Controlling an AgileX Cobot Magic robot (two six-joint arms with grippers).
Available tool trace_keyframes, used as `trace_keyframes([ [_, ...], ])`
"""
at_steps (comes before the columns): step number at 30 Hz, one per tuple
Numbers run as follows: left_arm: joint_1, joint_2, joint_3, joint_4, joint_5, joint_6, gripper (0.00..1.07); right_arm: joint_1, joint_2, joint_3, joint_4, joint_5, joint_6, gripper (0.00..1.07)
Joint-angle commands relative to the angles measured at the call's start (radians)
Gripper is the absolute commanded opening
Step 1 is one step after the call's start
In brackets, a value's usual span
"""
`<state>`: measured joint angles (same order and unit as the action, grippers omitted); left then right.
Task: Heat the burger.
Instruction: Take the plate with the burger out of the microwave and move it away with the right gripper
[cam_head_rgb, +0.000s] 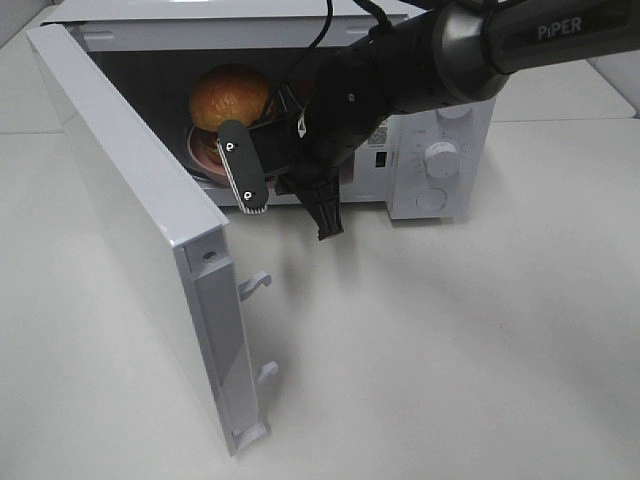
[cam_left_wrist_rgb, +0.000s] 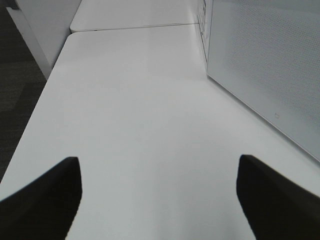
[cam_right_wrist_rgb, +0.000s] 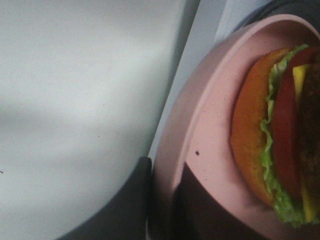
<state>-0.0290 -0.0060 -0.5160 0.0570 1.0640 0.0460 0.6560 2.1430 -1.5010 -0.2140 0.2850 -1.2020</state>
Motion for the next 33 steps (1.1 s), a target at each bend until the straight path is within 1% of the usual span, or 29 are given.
trace_keyframes([
  [1, 0.005, -0.016, 0.000, -0.004, -0.005, -0.002, 0.78, -0.003, -0.045, 0.020, -0.017, -0.079, -0.009, 0.00],
  [5, 0.005, -0.016, 0.000, -0.004, -0.005, -0.002, 0.78, -0.003, -0.079, 0.079, -0.063, -0.139, -0.008, 0.00],
  [10, 0.005, -0.016, 0.000, -0.004, -0.005, -0.002, 0.78, -0.003, -0.101, 0.109, -0.065, -0.160, -0.005, 0.00],
  [15, 0.005, -0.016, 0.000, -0.004, -0.005, -0.002, 0.78, -0.003, -0.144, 0.171, -0.064, -0.179, -0.005, 0.00],
  [18, 0.005, -0.016, 0.000, -0.004, -0.005, -0.002, 0.78, -0.003, -0.149, 0.180, -0.064, -0.183, -0.005, 0.00],
  [20, 0.005, -0.016, 0.000, -0.004, -0.005, -0.002, 0.78, -0.003, -0.181, 0.225, -0.057, -0.200, -0.005, 0.00],
  [23, 0.005, -0.016, 0.000, -0.004, -0.005, -0.002, 0.78, -0.003, -0.191, 0.237, -0.057, -0.203, -0.005, 0.00],
  [25, 0.005, -0.016, 0.000, -0.004, -0.005, -0.002, 0.78, -0.003, -0.225, 0.275, -0.057, -0.204, -0.005, 0.00],
  [28, 0.005, -0.016, 0.000, -0.004, -0.005, -0.002, 0.78, -0.003, -0.242, 0.299, -0.057, -0.214, -0.005, 0.00],
  [30, 0.005, -0.016, 0.000, -0.004, -0.005, -0.002, 0.78, -0.003, -0.268, 0.339, -0.057, -0.236, -0.005, 0.00],
  [31, 0.005, -0.016, 0.000, -0.004, -0.005, -0.002, 0.78, -0.003, -0.268, 0.339, -0.057, -0.236, -0.005, 0.00],
  [32, 0.005, -0.016, 0.000, -0.004, -0.005, -0.002, 0.78, -0.003, -0.287, 0.366, -0.057, -0.248, -0.005, 0.00],
  [33, 0.005, -0.016, 0.000, -0.004, -0.005, -0.002, 0.78, -0.003, -0.287, 0.366, -0.057, -0.248, -0.005, 0.00],
])
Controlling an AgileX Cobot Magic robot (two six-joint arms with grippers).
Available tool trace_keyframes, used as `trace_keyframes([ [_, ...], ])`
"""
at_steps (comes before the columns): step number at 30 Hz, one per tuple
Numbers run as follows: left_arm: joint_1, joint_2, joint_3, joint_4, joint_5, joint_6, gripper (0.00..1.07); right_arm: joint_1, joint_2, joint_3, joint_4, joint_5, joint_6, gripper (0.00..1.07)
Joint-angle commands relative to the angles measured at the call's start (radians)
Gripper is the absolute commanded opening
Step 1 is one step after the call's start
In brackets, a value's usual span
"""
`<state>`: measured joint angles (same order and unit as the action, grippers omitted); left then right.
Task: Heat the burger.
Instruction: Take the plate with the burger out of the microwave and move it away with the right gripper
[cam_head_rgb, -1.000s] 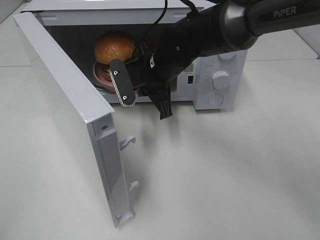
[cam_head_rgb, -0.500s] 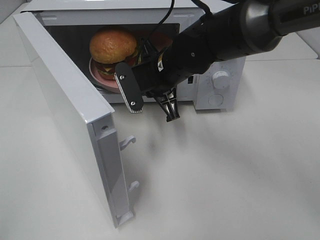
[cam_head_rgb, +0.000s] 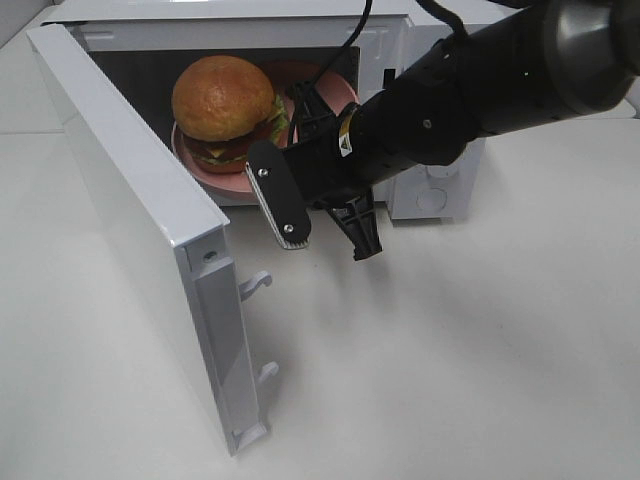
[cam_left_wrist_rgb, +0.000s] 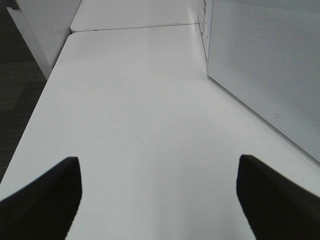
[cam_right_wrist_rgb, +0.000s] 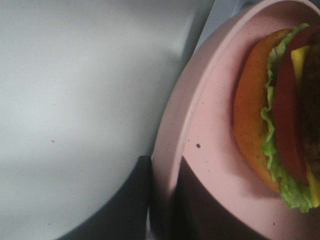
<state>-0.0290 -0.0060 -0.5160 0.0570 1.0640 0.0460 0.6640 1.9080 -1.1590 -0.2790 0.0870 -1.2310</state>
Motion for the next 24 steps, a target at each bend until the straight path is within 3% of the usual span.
trace_keyframes([
  [1, 0.005, -0.016, 0.000, -0.004, -0.005, -0.002, 0.78, -0.011, -0.060, 0.032, 0.008, -0.051, 0.024, 0.00],
  [24, 0.005, -0.016, 0.000, -0.005, -0.005, -0.002, 0.78, -0.011, -0.311, 0.334, 0.034, -0.087, 0.033, 0.00],
])
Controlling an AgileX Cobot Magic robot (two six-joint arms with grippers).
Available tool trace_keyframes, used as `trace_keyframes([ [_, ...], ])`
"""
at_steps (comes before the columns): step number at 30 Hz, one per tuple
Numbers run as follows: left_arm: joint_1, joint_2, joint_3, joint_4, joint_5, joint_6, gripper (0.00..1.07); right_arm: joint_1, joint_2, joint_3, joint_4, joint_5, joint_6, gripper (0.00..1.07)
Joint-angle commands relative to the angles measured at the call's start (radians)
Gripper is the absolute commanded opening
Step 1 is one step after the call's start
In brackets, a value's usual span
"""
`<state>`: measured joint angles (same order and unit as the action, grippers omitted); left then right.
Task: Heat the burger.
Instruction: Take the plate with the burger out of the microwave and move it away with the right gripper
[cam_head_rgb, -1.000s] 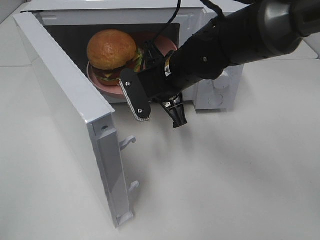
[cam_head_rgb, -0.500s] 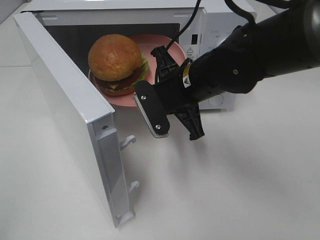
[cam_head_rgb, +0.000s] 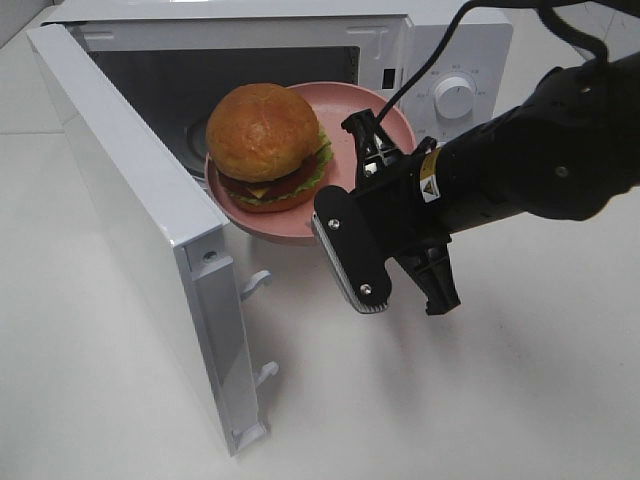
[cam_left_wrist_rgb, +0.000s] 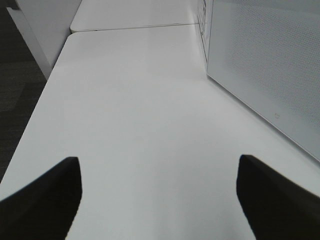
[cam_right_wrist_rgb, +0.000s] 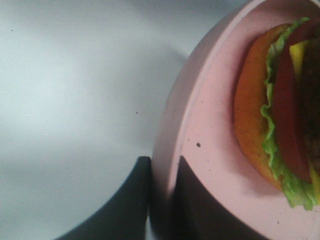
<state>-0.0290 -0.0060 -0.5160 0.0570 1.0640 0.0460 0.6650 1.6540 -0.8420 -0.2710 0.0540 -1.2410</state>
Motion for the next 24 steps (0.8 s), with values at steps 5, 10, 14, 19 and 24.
trace_keyframes([
  [5, 0.005, -0.016, 0.000, -0.005, -0.005, -0.002, 0.78, -0.012, -0.125, 0.078, 0.026, -0.038, 0.051, 0.00],
  [10, 0.005, -0.016, 0.000, -0.005, -0.005, -0.002, 0.78, -0.012, -0.229, 0.164, 0.026, -0.030, 0.117, 0.00],
  [14, 0.005, -0.016, 0.000, -0.005, -0.005, -0.002, 0.78, -0.012, -0.276, 0.199, 0.026, -0.006, 0.132, 0.00],
  [19, 0.005, -0.016, 0.000, -0.005, -0.005, -0.002, 0.78, -0.012, -0.354, 0.252, 0.025, 0.034, 0.141, 0.00],
  [24, 0.005, -0.016, 0.000, -0.005, -0.005, -0.002, 0.78, -0.012, -0.421, 0.282, 0.025, 0.090, 0.175, 0.00],
])
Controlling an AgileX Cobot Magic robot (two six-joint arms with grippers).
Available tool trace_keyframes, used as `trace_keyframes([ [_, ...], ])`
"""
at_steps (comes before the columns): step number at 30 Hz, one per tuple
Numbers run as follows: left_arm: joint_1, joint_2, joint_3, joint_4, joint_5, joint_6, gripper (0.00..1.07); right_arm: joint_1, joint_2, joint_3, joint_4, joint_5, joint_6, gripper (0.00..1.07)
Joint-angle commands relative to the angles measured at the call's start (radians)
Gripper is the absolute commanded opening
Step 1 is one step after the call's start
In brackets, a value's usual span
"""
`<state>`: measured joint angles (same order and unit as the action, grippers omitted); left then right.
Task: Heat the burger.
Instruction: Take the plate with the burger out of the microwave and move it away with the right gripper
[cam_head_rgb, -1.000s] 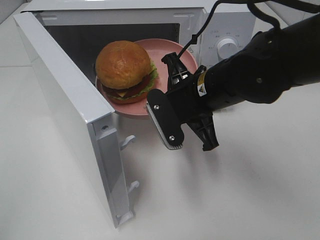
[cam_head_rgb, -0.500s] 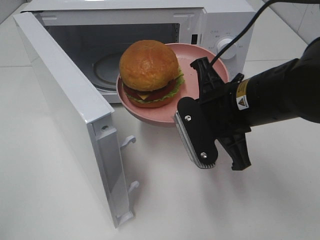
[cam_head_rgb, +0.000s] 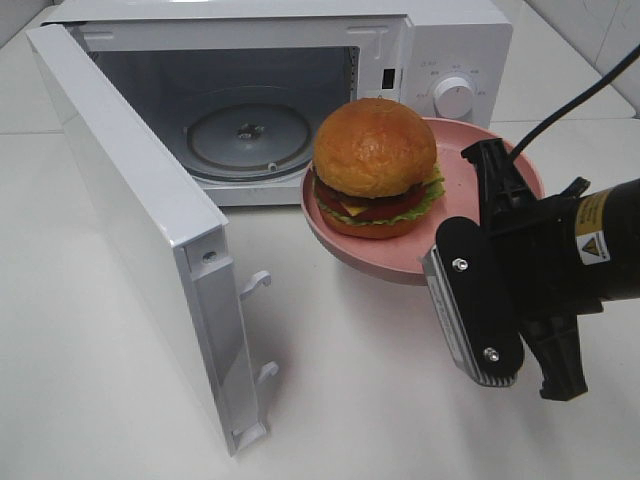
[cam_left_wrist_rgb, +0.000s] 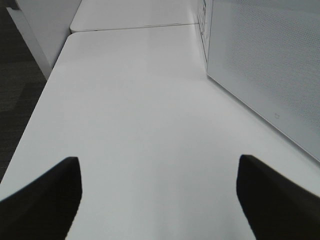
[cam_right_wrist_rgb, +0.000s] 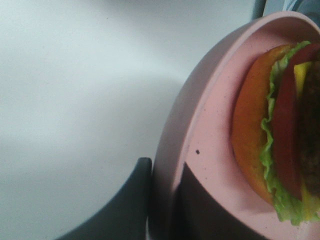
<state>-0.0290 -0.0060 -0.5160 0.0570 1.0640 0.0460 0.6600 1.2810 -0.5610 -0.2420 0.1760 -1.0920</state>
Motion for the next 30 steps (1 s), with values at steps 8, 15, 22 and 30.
trace_keyframes([
  [8, 0.005, -0.016, 0.000, -0.005, -0.005, -0.002, 0.78, -0.007, -0.141, 0.039, -0.007, 0.039, 0.084, 0.00],
  [15, 0.005, -0.016, 0.000, -0.005, -0.005, -0.002, 0.78, -0.007, -0.231, 0.066, -0.007, 0.103, 0.124, 0.00],
  [22, 0.005, -0.016, 0.000, -0.005, -0.005, -0.002, 0.78, -0.007, -0.326, 0.066, -0.041, 0.228, 0.197, 0.00],
  [30, 0.005, -0.016, 0.000, -0.005, -0.005, -0.002, 0.78, -0.007, -0.420, 0.066, -0.092, 0.308, 0.286, 0.00],
])
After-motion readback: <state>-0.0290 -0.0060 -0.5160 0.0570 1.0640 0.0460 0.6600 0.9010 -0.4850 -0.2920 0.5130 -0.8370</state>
